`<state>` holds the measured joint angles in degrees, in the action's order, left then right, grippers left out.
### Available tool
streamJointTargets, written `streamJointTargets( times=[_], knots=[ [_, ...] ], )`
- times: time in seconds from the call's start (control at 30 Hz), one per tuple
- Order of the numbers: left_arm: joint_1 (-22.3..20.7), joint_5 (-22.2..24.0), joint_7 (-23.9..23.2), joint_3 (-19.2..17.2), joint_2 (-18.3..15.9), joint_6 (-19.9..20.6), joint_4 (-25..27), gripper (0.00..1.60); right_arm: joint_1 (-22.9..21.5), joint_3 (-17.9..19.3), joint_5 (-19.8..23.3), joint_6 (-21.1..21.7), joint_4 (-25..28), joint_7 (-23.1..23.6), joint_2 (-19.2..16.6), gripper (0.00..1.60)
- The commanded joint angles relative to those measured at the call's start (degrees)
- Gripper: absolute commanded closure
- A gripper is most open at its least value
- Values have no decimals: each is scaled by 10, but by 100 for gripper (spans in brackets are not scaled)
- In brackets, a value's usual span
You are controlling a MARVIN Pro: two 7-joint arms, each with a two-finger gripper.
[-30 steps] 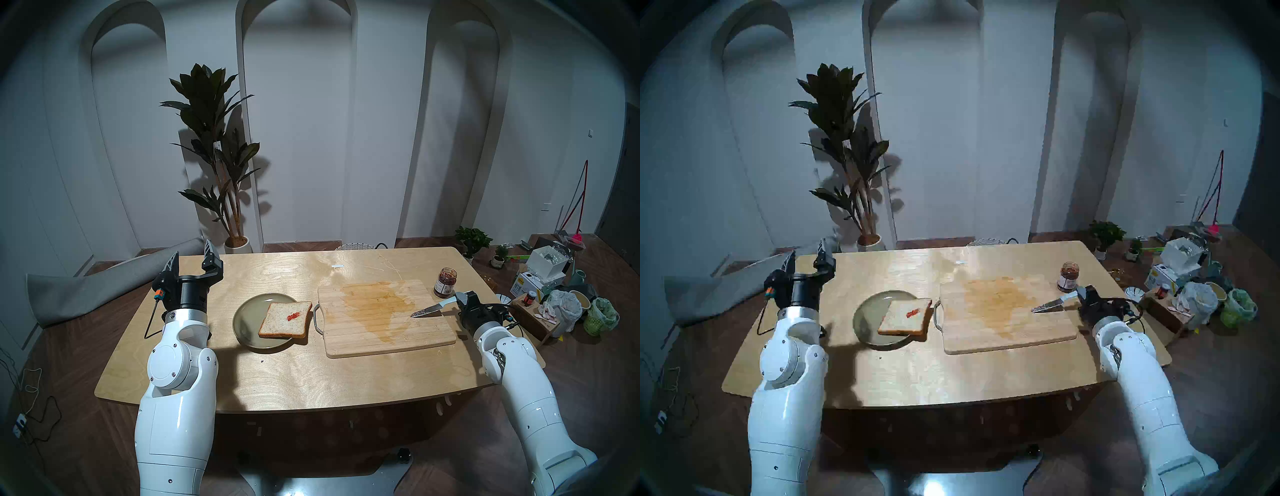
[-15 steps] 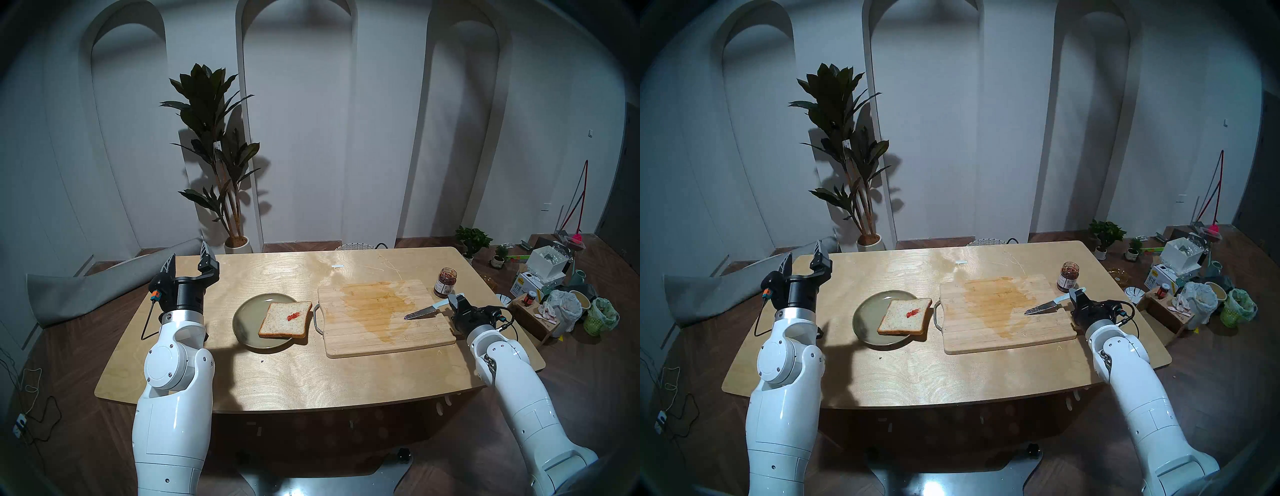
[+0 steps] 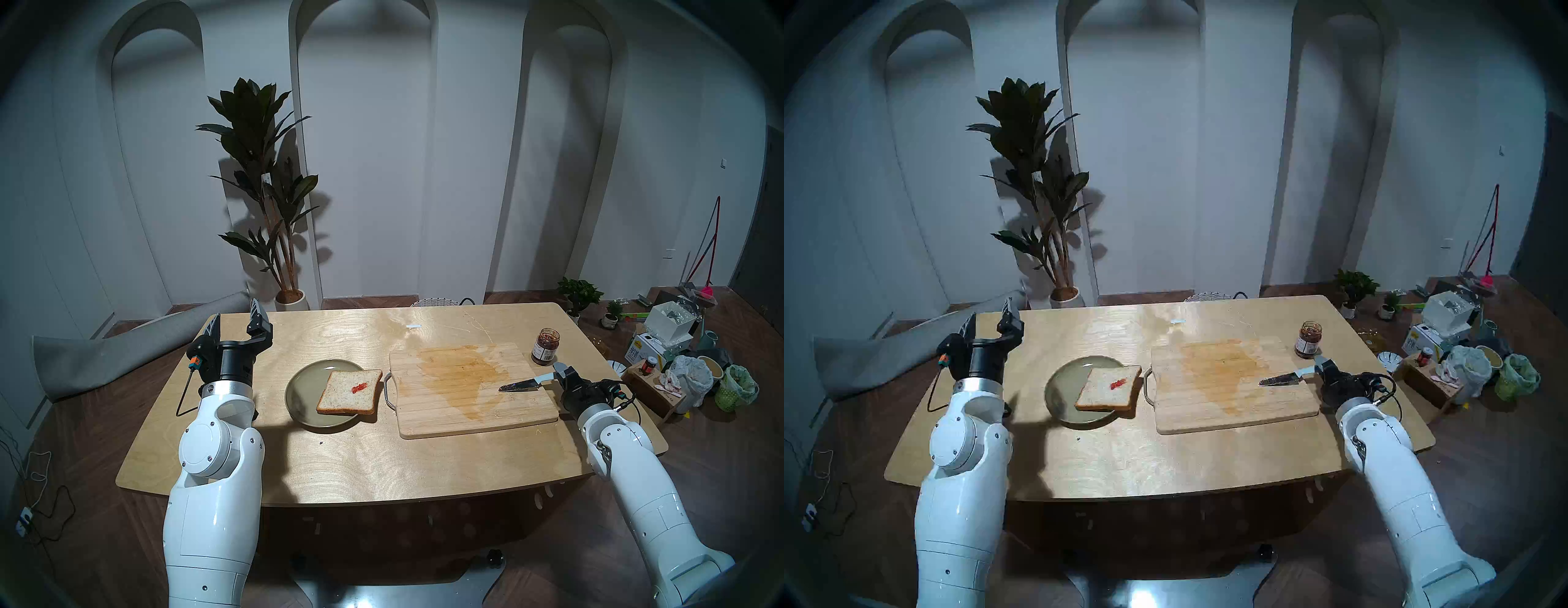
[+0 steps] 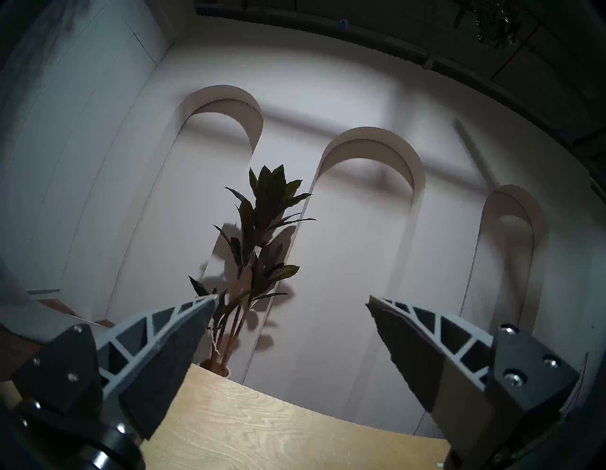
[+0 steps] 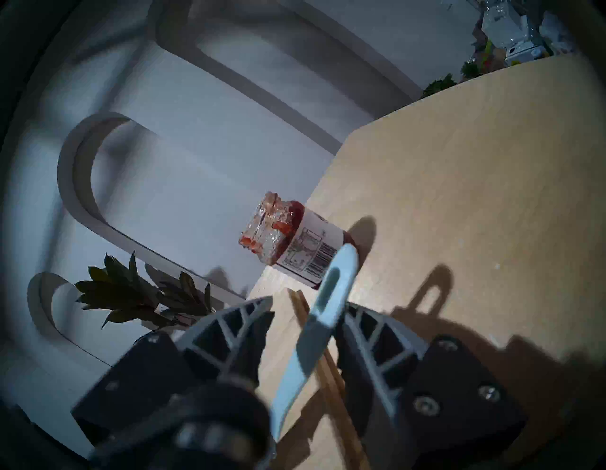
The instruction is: Spread jam over the slice of bread with the knife
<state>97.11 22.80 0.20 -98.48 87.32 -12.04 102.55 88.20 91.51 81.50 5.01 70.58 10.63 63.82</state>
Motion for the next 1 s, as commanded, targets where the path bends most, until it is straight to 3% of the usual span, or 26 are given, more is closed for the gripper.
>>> streamJointTargets(
  times=[0.0,0.27,0.37,0.4,0.5,0.53,0.8,0.97],
  knots=[
    [-10,-1,0,-2,-2,-3,9,0,-3,0,-5,-3,16,2,-4,53],
    [-10,3,1,-3,-3,0,8,0,2,-8,-23,5,30,-1,-18,51],
    [-10,7,-1,-3,-4,0,8,0,11,-10,-32,12,52,-10,-29,44],
    [-10,8,-1,-3,-4,1,8,0,12,-10,-31,18,56,-11,-31,23],
    [-10,10,-1,-3,-5,1,7,0,16,-9,-35,21,67,-16,-37,21],
    [-10,11,-1,-3,-6,1,7,0,17,-8,-37,21,69,-17,-38,0],
    [-10,14,-2,-1,-8,1,5,0,29,2,-41,27,85,-32,-44,0],
    [-13,18,-3,-1,-11,6,5,0,47,19,-41,44,126,-77,-58,0]
  ],
)
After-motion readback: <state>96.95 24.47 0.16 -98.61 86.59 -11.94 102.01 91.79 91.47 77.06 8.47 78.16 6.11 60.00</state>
